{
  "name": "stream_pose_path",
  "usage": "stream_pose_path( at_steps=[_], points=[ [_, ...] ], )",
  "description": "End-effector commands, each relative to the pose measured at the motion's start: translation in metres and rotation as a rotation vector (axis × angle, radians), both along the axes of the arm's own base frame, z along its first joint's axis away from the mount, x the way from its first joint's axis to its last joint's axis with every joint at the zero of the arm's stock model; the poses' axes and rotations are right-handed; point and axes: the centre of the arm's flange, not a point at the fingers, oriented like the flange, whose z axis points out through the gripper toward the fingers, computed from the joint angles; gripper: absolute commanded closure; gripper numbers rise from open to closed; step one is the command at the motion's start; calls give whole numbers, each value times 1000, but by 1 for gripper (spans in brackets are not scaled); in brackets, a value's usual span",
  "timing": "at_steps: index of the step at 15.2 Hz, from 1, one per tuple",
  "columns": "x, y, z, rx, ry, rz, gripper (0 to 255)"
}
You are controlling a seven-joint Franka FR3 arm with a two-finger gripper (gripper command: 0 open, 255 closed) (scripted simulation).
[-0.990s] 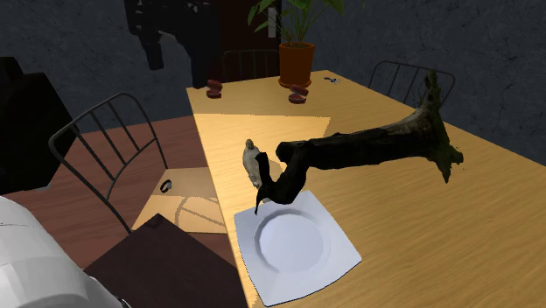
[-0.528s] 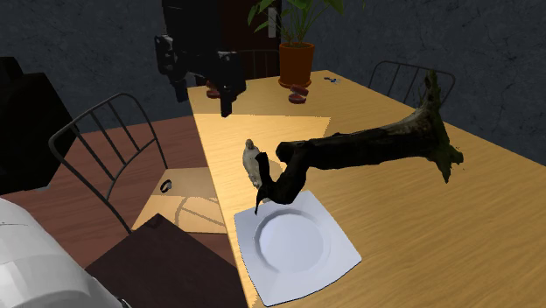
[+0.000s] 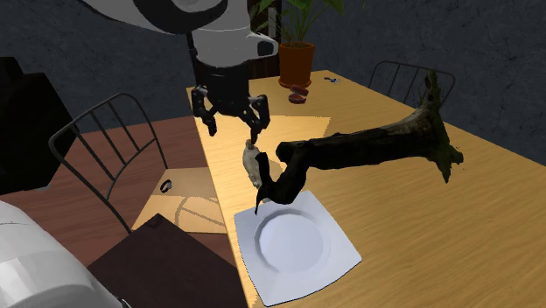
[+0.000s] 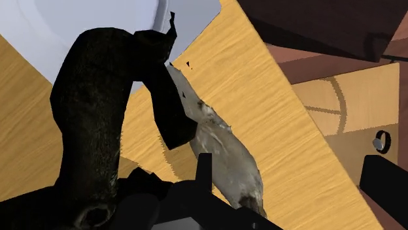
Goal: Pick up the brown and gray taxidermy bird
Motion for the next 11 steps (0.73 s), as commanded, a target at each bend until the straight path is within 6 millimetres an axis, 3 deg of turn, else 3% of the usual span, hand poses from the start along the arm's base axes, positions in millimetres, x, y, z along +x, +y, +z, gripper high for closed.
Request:
stream_pose_path(
  at_steps=[1, 7, 11],
  points=[
    [13, 3, -23, -10, -27, 45, 0],
    [53, 5, -86, -37, -95, 175, 0],
    [57, 5, -108, -39, -101, 187, 0]
  ],
)
